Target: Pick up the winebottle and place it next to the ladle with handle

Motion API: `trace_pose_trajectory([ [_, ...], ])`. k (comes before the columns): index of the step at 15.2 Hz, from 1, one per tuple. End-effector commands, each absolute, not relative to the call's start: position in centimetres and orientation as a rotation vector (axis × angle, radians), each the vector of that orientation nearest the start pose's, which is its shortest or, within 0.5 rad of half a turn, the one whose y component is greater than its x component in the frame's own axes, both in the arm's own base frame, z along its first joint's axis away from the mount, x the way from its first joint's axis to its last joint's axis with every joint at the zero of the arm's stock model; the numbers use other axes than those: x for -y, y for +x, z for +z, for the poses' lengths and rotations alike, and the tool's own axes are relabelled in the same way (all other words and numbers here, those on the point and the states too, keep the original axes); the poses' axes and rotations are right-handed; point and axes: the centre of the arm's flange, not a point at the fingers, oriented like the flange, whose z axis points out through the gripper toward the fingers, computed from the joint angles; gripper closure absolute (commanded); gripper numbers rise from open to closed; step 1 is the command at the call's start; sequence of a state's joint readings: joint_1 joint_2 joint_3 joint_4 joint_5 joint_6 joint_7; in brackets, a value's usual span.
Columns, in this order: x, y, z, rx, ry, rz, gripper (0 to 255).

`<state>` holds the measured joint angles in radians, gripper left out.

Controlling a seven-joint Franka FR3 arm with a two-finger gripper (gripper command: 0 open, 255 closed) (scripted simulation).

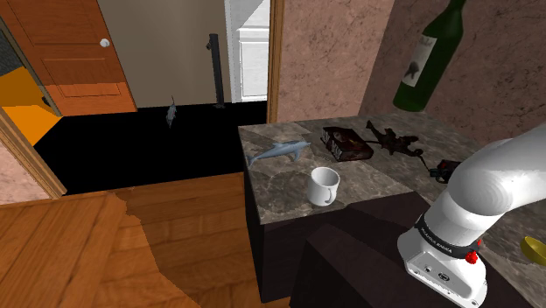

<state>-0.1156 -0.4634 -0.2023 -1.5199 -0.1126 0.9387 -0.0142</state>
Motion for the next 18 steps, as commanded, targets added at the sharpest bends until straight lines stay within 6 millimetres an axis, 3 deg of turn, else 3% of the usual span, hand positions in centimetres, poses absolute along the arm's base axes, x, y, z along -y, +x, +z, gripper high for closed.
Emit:
trace_pose_trajectory([
  [1, 14.4, 27.3, 80.4, -0.525, -3.076, 0.199, 255],
  [10, 14.4, 27.3, 85.1, -0.525, -3.076, 0.199, 255],
  [18, 15.3, 16.8, 85.1, -0.525, -3.076, 0.199, 255],
])
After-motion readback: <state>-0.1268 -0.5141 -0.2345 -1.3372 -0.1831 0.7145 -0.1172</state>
